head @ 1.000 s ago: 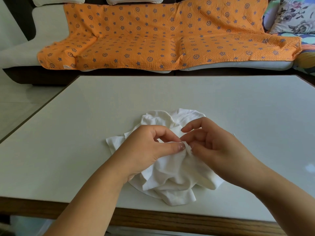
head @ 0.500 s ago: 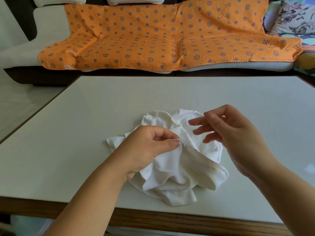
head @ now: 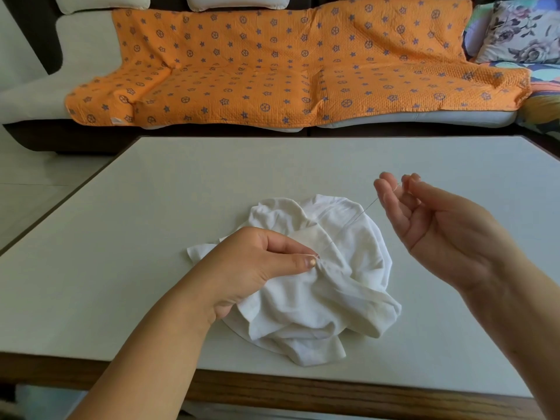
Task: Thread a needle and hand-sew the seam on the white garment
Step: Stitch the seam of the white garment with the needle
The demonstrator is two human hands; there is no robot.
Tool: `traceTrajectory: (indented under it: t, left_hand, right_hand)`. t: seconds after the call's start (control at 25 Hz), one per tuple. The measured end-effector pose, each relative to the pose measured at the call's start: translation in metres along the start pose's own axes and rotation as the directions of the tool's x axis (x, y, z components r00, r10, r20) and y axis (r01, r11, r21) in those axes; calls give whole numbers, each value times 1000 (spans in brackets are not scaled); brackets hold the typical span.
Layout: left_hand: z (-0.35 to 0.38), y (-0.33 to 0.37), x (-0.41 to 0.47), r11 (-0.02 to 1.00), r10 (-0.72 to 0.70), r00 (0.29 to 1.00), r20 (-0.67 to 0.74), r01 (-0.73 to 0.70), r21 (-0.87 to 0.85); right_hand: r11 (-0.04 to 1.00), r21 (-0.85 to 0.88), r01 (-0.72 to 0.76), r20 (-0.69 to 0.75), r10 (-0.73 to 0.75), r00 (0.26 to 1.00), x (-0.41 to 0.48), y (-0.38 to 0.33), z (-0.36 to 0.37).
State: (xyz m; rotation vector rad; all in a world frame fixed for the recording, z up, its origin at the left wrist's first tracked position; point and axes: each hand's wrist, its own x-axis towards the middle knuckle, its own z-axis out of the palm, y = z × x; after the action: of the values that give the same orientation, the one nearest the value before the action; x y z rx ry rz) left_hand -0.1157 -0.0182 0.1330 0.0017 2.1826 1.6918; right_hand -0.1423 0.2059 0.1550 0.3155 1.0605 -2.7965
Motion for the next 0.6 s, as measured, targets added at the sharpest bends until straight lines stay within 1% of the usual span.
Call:
traceTrajectory:
  t: [0.12, 0.2, 0.28, 0.36, 0.44, 0.52, 0.6]
  left_hand:
    - [0, 0, 0, 1000, 2, 1000, -16, -2, 6]
    - [-1, -1, 0, 1000, -1, 1000, -26, 1, 1]
    - [-2, -1, 0, 1000, -3, 1000, -26, 3, -8]
    - [-3, 0, -1, 1000, -3, 1000, -25, 3, -8]
    - [-3, 0, -1, 1000, -3, 1000, -23, 2, -7]
    - [-3, 0, -1, 1000, -3, 1000, -25, 3, -5]
    - [-4, 0, -1, 1000, -5, 1000, -26, 5, 1]
  right_hand:
    - [1000, 22, 11, -39, -10, 999, 9, 0, -9]
    - [998, -9, 60, -77, -60, 995, 16, 0, -17]
    - [987, -92, 134, -98, -143, 985, 24, 1, -24]
    - [952, -226, 204, -97, -230, 968, 30, 3, -29]
    - [868, -415, 271, -113, -345, 932, 35, 7, -34]
    - [735, -604, 309, -116, -464, 878, 36, 9, -34]
    - [633, -700, 330, -90, -538, 838, 36, 11, -33]
